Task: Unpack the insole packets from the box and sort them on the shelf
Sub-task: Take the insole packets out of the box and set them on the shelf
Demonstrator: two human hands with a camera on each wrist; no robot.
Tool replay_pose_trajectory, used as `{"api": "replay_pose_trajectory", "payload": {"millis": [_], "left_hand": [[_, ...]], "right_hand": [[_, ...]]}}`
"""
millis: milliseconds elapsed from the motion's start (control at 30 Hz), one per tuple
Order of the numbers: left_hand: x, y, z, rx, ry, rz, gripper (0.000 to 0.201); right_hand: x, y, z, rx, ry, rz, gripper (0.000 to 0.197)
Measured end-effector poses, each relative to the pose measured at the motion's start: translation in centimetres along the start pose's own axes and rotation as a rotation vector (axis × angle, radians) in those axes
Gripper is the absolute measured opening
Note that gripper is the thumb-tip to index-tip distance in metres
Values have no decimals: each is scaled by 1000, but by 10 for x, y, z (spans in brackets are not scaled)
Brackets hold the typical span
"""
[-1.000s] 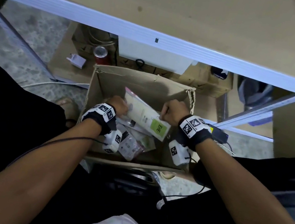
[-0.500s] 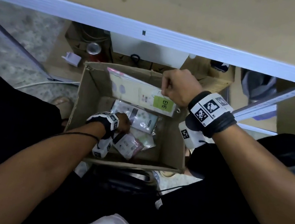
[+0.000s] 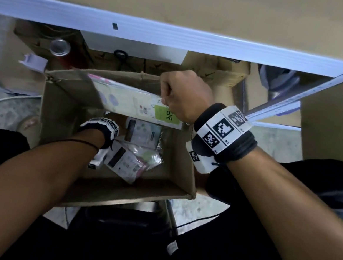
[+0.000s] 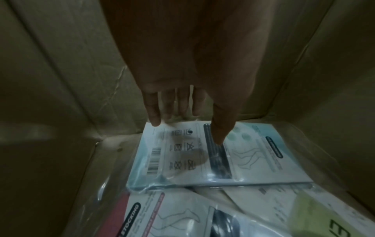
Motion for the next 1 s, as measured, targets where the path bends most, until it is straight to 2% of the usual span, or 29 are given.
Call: {"api": "replay_pose_trajectory", "payload": {"millis": [100, 200, 333, 433, 600, 700, 767, 833, 900, 1000], "left_hand": [[-13, -10, 14, -54, 50, 57, 75], [-13, -17, 27, -270, 74, 28, 67], [-12, -24, 34, -295, 48, 10, 37], [-11, -27, 33, -154, 24, 15, 29], [-8, -24, 32, 265, -41, 25, 22], [-2, -21, 26, 435, -92, 144, 21], [4, -25, 29, 420, -55, 279, 22], [8, -31, 39, 361, -16, 355, 23], [9, -35, 48, 229, -9, 316, 20], [13, -34, 52, 33, -11, 160, 14]], "right_hand": [[-7, 5, 3, 5, -15, 10, 18], [-15, 7, 10, 0, -12, 36, 14], [-23, 4, 15, -28, -25, 74, 13], [-27, 0, 16, -50, -34, 102, 13], [-29, 1, 12, -56, -52, 89, 17], [-29, 3, 7, -62, -61, 96, 18], [-30, 6, 2, -58, -68, 86, 18], [-32, 8, -2, -61, -80, 70, 18], [-32, 9, -5, -67, -86, 59, 17], [-32, 6, -6, -78, -86, 60, 17]]}}
Point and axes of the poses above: each hand's wrist, its own x-axis away from the middle knuckle, its own y-axis out of the back of the hand, z = x × y, the point moved 8 cm from there along -x, towards the middle knuckle, and after that the axes turned 9 degrees about x, right-handed, at the moved point
